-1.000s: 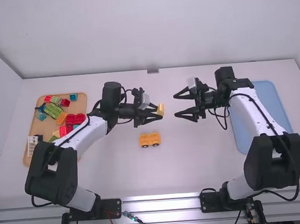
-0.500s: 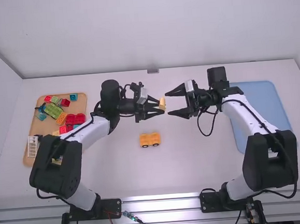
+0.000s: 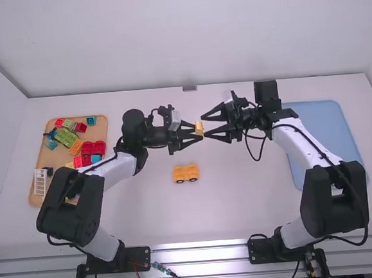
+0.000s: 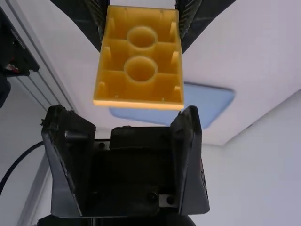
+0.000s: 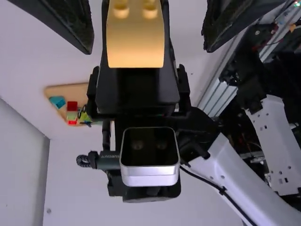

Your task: Assemble lego blocks to make yellow taxi

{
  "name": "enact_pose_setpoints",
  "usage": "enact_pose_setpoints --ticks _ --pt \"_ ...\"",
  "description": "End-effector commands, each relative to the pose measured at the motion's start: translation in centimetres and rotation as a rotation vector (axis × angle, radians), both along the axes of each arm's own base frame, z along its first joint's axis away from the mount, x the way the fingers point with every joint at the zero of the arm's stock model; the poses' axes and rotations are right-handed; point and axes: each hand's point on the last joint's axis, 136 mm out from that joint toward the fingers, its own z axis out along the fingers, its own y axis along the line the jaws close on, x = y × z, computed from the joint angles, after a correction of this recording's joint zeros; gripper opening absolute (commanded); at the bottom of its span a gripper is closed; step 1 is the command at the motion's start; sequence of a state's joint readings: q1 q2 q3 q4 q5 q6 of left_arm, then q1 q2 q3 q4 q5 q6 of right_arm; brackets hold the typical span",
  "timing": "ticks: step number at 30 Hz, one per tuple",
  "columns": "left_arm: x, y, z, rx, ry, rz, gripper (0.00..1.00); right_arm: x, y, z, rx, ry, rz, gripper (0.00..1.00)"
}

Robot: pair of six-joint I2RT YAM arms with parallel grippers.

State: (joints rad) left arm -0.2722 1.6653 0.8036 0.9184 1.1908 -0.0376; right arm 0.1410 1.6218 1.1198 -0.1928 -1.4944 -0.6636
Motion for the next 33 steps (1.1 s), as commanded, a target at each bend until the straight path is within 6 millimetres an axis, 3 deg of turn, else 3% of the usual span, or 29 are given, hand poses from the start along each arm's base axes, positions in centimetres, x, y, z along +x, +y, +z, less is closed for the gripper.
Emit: enact_pose_setpoints --ticks 1,14,27,33 --pt "0.1 -0.1 -0.1 -0.002 0.014 0.004 0.02 -0.7 0.3 0.1 -0.006 0.015 0.007 0.61" --pt "0.1 -0.1 1.0 -0.031 0.001 0.004 0.02 -0.1 0.3 -0.1 0.003 0.019 -0.005 0.52" --pt "0.1 -0.1 1.0 -0.031 0.005 0.004 0.02 -0.3 1.4 -0.1 -0.007 -0.002 0.008 0.51" --pt "0.1 -0.1 1.0 -0.031 0.005 0.004 0.02 -0.3 1.4 -0.1 -0.007 -0.002 0.006 0.40"
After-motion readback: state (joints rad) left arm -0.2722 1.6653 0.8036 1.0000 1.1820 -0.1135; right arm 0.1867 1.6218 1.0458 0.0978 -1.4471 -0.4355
